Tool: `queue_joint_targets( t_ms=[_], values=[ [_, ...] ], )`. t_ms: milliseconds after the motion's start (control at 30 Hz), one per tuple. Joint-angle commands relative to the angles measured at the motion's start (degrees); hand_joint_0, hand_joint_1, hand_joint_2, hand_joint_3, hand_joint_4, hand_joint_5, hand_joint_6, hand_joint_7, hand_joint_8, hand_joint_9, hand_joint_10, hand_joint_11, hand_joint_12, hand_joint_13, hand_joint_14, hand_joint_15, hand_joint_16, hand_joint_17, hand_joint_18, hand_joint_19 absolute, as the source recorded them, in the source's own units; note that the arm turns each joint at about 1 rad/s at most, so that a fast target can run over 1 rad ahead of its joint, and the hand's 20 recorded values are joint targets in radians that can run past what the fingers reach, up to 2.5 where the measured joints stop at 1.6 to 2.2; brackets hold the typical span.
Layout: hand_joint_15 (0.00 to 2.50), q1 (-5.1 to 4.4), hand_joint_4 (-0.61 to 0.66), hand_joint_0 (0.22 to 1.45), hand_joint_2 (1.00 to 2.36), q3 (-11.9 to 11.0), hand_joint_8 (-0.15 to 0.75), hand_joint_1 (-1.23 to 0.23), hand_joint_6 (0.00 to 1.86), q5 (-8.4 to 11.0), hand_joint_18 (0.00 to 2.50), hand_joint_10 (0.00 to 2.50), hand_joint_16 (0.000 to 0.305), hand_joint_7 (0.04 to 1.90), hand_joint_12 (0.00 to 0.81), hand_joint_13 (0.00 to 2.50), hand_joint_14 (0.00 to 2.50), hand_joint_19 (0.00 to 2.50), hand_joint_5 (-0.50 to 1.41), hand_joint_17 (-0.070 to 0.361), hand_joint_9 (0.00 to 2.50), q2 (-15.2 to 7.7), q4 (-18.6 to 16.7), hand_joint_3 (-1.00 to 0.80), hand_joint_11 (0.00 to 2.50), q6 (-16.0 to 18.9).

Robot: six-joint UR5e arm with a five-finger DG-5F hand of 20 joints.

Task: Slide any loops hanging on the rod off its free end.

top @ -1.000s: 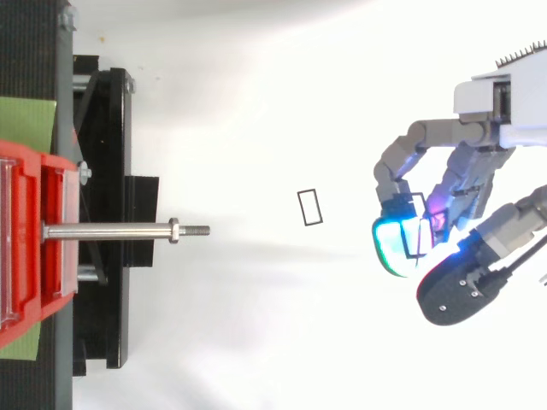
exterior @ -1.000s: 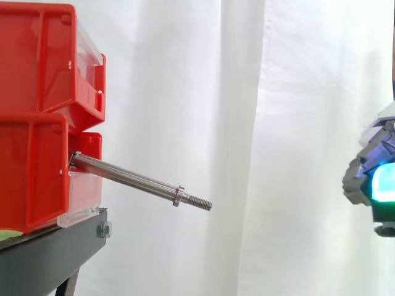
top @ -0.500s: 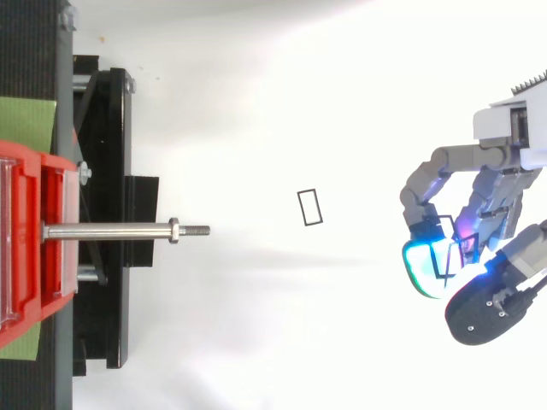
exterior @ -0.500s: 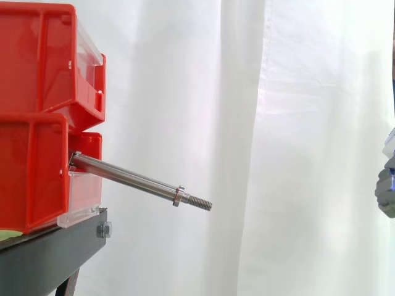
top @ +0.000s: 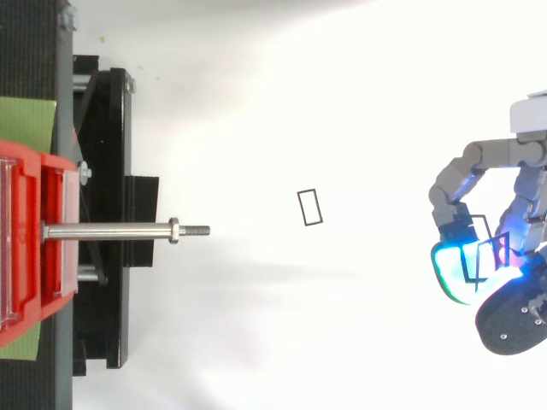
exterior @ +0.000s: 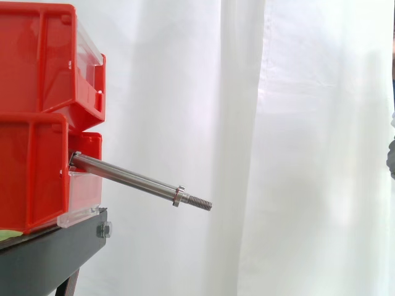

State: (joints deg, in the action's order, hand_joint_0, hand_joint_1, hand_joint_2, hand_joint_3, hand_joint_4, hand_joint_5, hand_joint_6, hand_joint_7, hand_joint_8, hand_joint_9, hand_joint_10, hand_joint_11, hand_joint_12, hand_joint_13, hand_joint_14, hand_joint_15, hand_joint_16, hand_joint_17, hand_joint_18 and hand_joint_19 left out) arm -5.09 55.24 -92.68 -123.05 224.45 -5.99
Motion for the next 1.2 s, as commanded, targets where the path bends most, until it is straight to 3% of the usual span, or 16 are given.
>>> queue_joint_targets(
  t_ms=[0,133,233,333,467,633,667,700,767,967,1033,1167],
  values=[
    [0.27,0.0,0.06,0.66,1.01,-0.23,0.31,-0.65,0.94,0.14,0.94,0.02,0.046,1.13,0.324,0.96,0.01,0.36,-0.22,0.104,1.17,0.01,0.29,-0.44,1.31,-0.08],
    [0.24,-0.09,0.06,0.66,1.01,-0.23,0.315,-0.66,0.94,0.4,0.94,0.02,0.047,1.13,0.322,0.95,0.01,0.36,-0.22,0.105,1.1,0.8,0.29,-0.44,1.08,-0.34],
    [0.19,-0.18,0.05,0.66,1.01,-0.23,0.304,-0.67,0.94,0.66,0.94,0.02,0.047,1.13,0.313,0.93,0.01,0.35,-0.22,0.105,0.92,1.15,0.29,-0.43,0.65,-0.61],
    [0.15,-0.44,0.05,0.66,1.01,-0.23,0.296,-0.67,0.93,2.86,0.94,0.01,0.046,1.13,0.305,0.91,0.01,0.34,-0.21,0.104,0.75,3.26,0.29,-0.42,0.34,-2.01],
    [0.13,-1.15,0.01,0.67,1.01,-0.23,0.284,-0.71,0.93,9.19,0.93,0.01,0.045,1.12,0.303,0.87,0.0,0.32,-0.21,0.102,0.61,4.75,0.29,-0.43,0.15,-7.64],
    [0.11,-1.5,-0.03,0.67,1.01,0.21,0.279,-0.74,0.93,10.86,0.91,0.0,0.044,1.12,0.297,0.84,0.0,0.32,-0.2,0.099,0.51,4.66,-0.24,-0.43,0.01,-15.55],
    [0.1,-1.59,-0.04,0.67,1.0,1.09,0.278,-0.74,0.92,10.95,0.91,0.0,0.044,1.13,0.296,0.84,0.0,0.31,-0.2,0.098,0.51,4.66,-2.17,-0.43,0.0,-19.41],
    [0.1,-1.59,-0.06,0.67,1.0,1.09,0.273,-0.75,0.92,10.95,0.9,0.0,0.044,1.13,0.296,0.83,0.0,0.32,-0.2,0.098,0.5,4.66,-2.17,-0.44,0.0,-19.41],
    [0.1,-1.67,-0.08,0.67,1.0,3.03,0.272,-0.76,0.92,10.95,0.9,0.0,0.044,1.13,0.298,0.83,0.0,0.32,-0.2,0.098,0.5,4.66,-6.65,-0.44,0.0,-23.81],
    [0.11,-1.67,-0.09,0.67,1.0,7.86,0.265,-0.76,0.91,10.77,0.89,0.0,0.044,1.16,0.299,0.83,0.0,0.32,-0.2,0.099,0.6,4.66,-15.27,-0.44,0.05,-31.1],
    [0.12,-1.67,-0.08,0.67,1.01,9.88,0.272,-0.75,0.91,10.68,0.9,0.0,0.044,1.17,0.3,0.84,0.0,0.33,-0.2,0.099,0.68,4.66,-21.33,-0.43,0.14,-34.62],
    [0.14,-1.67,-0.06,0.67,1.0,10.15,0.281,-0.74,0.91,10.33,0.9,0.01,0.045,1.16,0.309,0.85,0.01,0.34,-0.2,0.101,0.75,4.66,-28.63,-0.44,0.23,-38.4]
  ],
)
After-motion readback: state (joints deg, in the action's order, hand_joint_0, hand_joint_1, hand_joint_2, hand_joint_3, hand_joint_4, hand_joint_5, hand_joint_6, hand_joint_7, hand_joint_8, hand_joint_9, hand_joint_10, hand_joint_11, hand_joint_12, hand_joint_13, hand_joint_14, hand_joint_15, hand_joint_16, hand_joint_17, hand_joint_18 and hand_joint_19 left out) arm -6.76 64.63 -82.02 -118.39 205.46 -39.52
